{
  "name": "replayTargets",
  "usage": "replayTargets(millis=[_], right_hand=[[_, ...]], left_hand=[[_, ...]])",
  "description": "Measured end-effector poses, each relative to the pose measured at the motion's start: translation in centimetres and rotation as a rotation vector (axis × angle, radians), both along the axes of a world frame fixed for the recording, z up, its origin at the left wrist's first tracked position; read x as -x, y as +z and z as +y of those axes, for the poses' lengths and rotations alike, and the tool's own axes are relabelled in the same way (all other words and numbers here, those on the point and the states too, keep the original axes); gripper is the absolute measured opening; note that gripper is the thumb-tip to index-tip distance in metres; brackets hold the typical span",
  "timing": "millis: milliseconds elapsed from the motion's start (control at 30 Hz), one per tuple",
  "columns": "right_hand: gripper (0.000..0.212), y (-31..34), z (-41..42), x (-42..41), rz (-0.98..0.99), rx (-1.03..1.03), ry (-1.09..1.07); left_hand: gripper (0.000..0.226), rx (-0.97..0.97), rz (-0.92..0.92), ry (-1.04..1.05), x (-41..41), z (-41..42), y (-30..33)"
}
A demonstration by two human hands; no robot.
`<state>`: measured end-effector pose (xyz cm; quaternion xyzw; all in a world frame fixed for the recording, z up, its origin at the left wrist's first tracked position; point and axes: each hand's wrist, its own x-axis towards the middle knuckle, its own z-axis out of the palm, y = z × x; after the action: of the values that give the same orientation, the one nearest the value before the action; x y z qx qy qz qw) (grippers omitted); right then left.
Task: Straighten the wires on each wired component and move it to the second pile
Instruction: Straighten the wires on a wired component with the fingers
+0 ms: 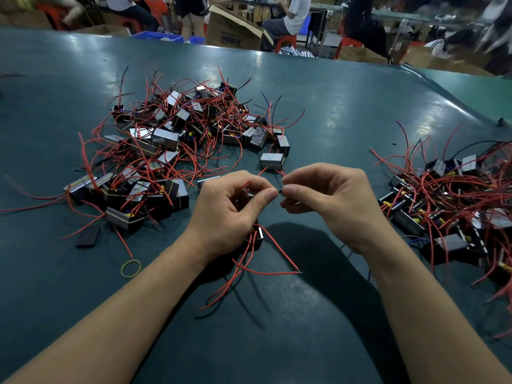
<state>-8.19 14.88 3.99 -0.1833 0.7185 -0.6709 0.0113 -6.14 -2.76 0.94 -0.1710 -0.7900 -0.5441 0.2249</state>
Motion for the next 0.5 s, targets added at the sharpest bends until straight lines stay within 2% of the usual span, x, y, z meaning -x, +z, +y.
replayTargets(millis=[133,233,500], right_hand=[[0.008,0.1,0.2,0.1,0.002,-0.062,-0.021],[0.001,0.1,-0.1,0.0,-0.055,0.001,-0.035],[0.005,-0.6,-1.6,-0.4,-0.202,0.121,-0.008]], left_hand=[[0.005,-0.004,-0.010,-0.002,0.0,0.0,-0.1],[0.006,-0.075,-0.019,0.014,0.0,0.2,-0.1],[0.006,-0.132,-0.040,0.031,0.1,0.2,-0.2]])
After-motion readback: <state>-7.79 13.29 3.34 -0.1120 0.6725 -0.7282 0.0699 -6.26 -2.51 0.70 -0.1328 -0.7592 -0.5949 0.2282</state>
